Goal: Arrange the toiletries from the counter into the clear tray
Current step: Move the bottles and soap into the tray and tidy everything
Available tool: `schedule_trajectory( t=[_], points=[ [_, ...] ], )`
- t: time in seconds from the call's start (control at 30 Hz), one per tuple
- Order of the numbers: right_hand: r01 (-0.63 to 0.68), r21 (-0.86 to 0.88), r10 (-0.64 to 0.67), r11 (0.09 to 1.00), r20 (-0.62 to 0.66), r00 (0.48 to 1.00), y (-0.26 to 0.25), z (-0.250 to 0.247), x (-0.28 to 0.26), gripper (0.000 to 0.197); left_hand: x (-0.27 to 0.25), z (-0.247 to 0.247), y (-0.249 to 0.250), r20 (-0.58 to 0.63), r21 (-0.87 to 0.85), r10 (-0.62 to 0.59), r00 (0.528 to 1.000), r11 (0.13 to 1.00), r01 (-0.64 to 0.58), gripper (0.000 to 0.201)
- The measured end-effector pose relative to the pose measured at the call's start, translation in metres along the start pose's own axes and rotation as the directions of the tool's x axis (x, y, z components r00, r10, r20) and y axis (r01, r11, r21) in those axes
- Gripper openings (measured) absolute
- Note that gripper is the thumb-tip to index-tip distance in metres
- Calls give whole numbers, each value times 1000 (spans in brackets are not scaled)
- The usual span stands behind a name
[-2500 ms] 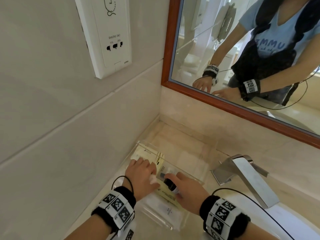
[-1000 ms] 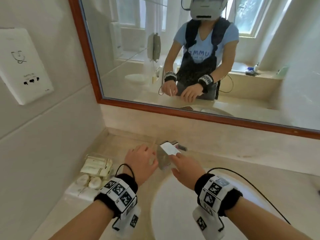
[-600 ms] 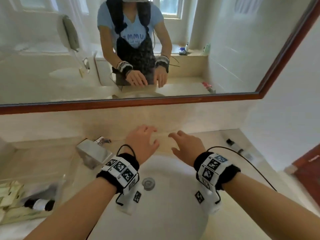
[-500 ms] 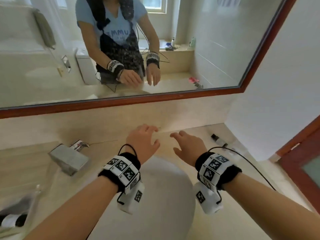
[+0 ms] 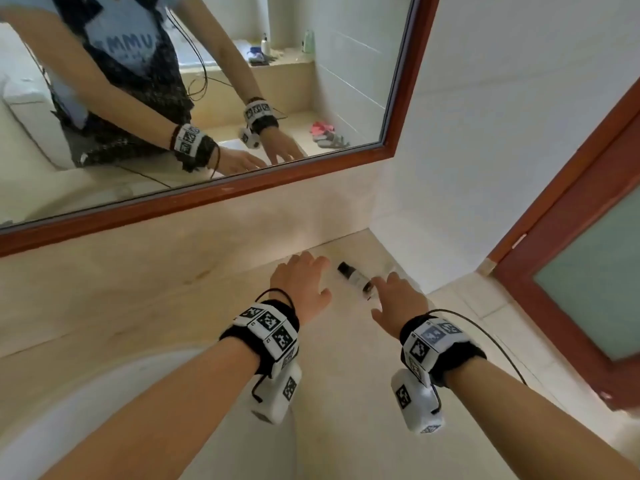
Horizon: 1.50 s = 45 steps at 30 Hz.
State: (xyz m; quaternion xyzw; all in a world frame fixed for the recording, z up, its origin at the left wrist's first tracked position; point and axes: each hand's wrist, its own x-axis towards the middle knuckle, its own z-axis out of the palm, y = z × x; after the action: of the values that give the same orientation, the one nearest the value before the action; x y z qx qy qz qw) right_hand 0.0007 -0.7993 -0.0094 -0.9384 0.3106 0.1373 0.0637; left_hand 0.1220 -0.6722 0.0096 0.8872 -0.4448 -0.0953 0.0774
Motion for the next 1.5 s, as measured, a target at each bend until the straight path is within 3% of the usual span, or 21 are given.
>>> schedule_trajectory(
  t=[0.13,0.27,0.43,0.53,0.63,0.8,0.9,1.03,1.27,1.5],
  points=[
    [-52,3,52,999,45,998,23,11,19,59,33,20,19,112,15,-12,994,1000,10,53],
    [-54,3,53,999,120,991,37,22,32,71,53,43,33,120,18,-5,993,1000,3,55],
    [73,125,-89,989,131,987,43,33,38,58,67,64,48,148,15,-33,988,999,31,60],
    [175,191,-199,966,112,974,44,31,38,56,68,70,50,159,-8,-80,984,997,82,51],
    [211,226,-232,951,71,970,50,30,44,42,72,74,50,143,4,-91,986,996,91,39],
    [126,191,-99,973,-148,984,48,37,49,41,67,75,42,142,27,-99,985,995,96,32],
    [-13,136,29,991,-115,993,41,38,55,53,66,75,38,138,35,-75,988,997,71,32],
    [-61,59,65,996,-58,996,29,43,62,63,66,73,33,135,27,-52,989,998,49,24],
    [-101,145,107,984,-35,994,16,34,72,44,62,70,23,155,-52,-50,987,997,58,28],
    [-47,117,48,992,-13,999,4,16,63,28,43,45,-3,114,-103,-104,988,988,116,29]
  ],
)
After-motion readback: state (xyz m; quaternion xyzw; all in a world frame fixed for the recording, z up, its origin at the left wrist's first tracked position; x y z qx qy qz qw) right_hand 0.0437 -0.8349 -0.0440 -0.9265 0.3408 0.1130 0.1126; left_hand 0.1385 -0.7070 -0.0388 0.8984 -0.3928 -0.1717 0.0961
